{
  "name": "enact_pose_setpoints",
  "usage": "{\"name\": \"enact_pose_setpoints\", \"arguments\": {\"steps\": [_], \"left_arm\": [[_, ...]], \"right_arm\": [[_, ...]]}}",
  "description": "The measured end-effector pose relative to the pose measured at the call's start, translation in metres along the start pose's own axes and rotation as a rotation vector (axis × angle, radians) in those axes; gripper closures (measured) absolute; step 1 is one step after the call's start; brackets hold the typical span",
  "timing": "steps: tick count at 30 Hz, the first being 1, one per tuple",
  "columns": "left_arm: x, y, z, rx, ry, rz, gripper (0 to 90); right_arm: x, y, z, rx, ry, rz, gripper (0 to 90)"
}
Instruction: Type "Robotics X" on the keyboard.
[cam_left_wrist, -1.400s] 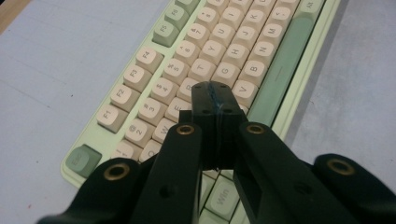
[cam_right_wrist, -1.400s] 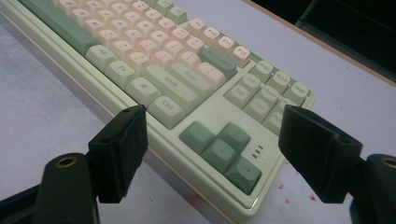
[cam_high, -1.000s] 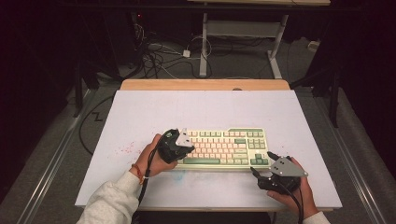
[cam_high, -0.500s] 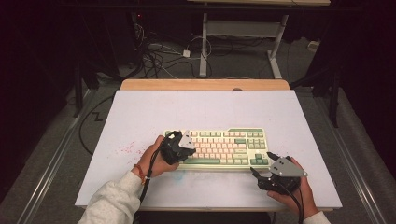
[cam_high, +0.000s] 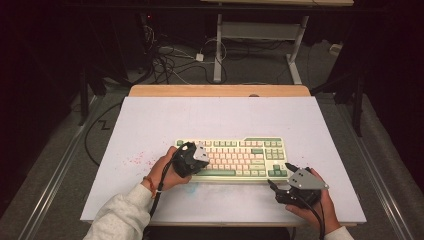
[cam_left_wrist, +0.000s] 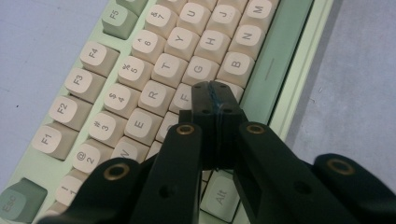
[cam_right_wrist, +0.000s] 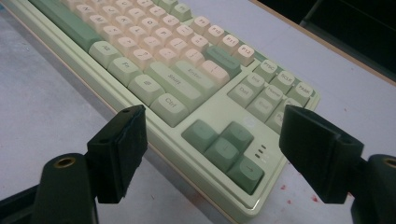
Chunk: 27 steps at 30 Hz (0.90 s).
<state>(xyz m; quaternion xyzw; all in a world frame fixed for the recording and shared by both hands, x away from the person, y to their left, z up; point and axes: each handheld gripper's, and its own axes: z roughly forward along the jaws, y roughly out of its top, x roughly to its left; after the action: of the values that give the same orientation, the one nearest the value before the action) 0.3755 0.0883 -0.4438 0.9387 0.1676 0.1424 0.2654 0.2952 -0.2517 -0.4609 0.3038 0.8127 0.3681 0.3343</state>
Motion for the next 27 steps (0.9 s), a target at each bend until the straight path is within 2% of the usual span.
{"name": "enact_pose_setpoints", "arguments": {"steps": [15,18,21,27], "left_arm": [[0.0015,-0.0007,0.0006,-0.001,0.006,-0.003,87.8],[0.0011,-0.0017,0.0045,0.007,-0.009,-0.007,87.9],[-0.0006,-0.0015,0.0050,-0.004,0.005,0.006,87.8],[0.0004,-0.0021,-0.0019,-0.034,0.023,0.004,87.7]], "right_arm": [[0.0006,0.0009,-0.0008,-0.001,0.002,-0.006,23.6],[0.0003,0.0013,-0.0011,0.000,-0.002,-0.005,23.6],[-0.0001,0.0018,-0.0013,0.004,-0.006,-0.008,23.6],[-0.0011,0.0022,-0.0024,-0.002,-0.007,-0.001,23.6]]}}
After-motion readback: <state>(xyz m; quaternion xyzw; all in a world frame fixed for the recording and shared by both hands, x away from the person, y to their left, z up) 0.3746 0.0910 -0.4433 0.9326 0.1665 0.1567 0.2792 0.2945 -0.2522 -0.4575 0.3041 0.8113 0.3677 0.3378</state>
